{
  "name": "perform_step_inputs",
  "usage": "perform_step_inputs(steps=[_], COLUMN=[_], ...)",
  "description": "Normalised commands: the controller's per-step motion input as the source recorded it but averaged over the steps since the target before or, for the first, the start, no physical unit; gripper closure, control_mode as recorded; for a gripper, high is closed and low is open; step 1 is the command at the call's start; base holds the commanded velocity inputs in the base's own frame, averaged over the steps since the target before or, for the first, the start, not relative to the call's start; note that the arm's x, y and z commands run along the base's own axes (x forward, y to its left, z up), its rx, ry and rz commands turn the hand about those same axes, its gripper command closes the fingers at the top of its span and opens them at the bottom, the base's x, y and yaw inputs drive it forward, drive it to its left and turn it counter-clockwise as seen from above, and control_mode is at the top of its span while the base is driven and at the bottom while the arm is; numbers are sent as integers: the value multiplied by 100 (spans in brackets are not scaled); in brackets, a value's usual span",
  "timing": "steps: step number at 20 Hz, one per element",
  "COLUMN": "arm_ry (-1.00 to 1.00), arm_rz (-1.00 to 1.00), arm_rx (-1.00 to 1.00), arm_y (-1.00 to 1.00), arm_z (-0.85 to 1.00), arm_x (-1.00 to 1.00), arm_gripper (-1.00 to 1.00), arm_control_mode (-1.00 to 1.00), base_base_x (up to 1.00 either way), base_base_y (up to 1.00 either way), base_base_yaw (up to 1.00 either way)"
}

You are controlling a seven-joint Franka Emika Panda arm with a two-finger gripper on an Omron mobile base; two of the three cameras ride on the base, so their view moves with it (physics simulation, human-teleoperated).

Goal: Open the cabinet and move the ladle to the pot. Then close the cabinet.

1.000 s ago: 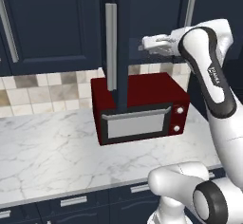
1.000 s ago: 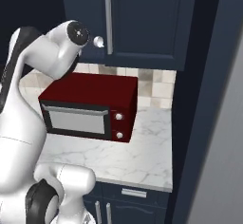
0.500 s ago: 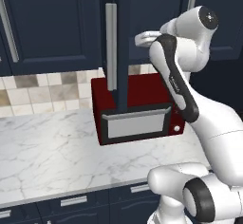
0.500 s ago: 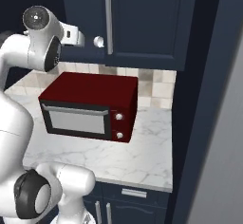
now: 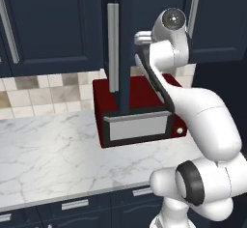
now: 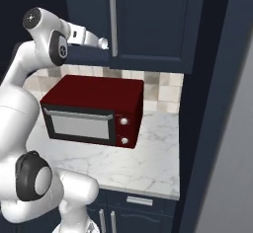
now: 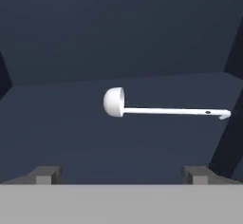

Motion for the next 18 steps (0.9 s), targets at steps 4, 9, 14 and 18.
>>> perform_step_inputs(steps=[4,9,14,18], arm_ry=[0,9,12,11], arm_rz=[-3,0,-1,-1], arm_rx=[0,0,0,0], arm_y=[0,-11,-14,-3], arm_z=[-10,0,0,-5], arm_x=[68,82,67,67], arm_gripper=[-100,-100,-100,-100], arm_control_mode=[-100,-100,-100,-100], base_base_x=[0,0,0,0], base_base_y=[0,0,0,0], base_base_yaw=[0,0,0,0])
